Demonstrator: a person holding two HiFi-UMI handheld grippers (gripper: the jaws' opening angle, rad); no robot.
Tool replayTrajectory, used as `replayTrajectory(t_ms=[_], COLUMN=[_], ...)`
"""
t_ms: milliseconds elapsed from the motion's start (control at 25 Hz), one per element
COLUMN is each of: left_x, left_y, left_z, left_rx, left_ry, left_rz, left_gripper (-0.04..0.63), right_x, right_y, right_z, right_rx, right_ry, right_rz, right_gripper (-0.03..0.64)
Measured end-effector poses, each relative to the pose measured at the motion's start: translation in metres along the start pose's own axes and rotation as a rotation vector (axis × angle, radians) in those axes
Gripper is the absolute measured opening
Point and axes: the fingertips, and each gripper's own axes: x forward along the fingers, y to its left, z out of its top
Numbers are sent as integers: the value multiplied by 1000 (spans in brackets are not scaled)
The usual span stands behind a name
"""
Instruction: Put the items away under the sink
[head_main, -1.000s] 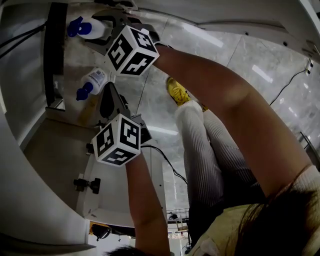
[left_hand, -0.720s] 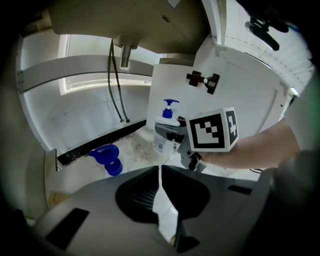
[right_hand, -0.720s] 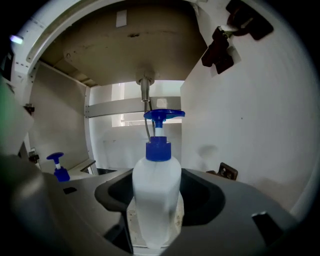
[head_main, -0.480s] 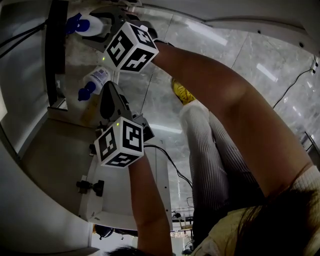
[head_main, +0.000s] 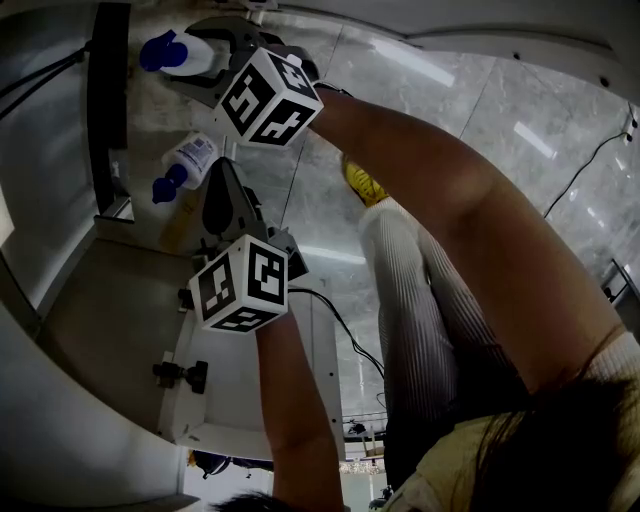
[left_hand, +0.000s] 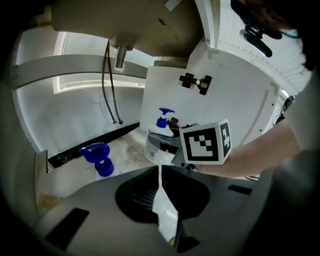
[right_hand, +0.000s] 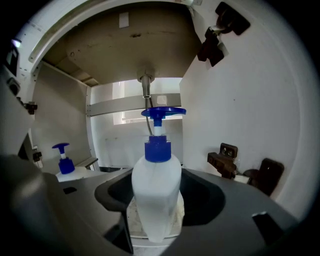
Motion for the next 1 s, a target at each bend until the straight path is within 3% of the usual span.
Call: replayTrajectory(t_ms=[320, 480, 1000], left_x=[1, -1, -17], left_y=[-13, -13, -21], left_z=[1, 0, 9], left_rx=[24, 14, -4], left_ry=[9, 8, 14], left_rz=[-13, -8, 22], left_gripper=[52, 52, 52], right_x=[-4, -4, -52], right_y=[8, 8, 5], right_z=[-11, -24, -16], right_rx=[-36, 2, 54], right_ry=[68, 137, 163], right_rz=[40, 44, 35], right_gripper=[268, 270, 275])
